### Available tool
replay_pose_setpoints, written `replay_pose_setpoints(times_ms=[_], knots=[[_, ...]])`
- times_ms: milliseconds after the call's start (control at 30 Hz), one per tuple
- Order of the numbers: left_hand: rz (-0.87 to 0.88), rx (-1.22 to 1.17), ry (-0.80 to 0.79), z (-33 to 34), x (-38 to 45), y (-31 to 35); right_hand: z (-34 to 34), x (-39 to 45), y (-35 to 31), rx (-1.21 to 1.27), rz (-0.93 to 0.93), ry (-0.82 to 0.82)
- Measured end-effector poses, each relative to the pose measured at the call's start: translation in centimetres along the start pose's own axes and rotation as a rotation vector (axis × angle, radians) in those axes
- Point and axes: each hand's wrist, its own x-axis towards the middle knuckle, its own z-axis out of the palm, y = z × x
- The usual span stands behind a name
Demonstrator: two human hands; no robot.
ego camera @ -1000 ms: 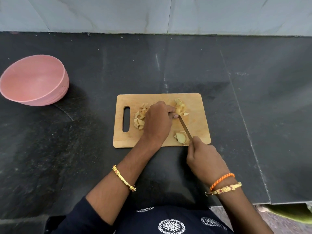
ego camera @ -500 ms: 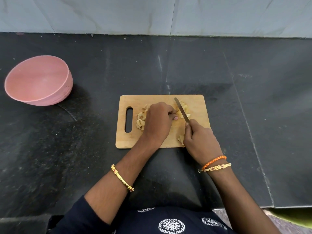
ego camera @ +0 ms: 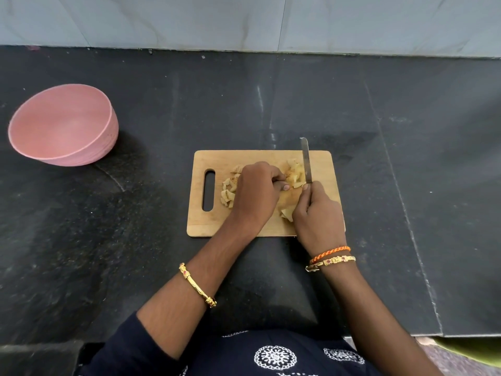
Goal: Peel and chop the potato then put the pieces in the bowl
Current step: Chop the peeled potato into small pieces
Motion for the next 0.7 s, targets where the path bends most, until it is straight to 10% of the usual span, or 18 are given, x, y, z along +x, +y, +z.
replay_pose_setpoints(times_ms=[700], knots=[[-0.024, -0.024, 0.012, 0.1, -0.1, 0.2, -2.1, -0.6, 1.7, -0.294, -0.068, -0.183]])
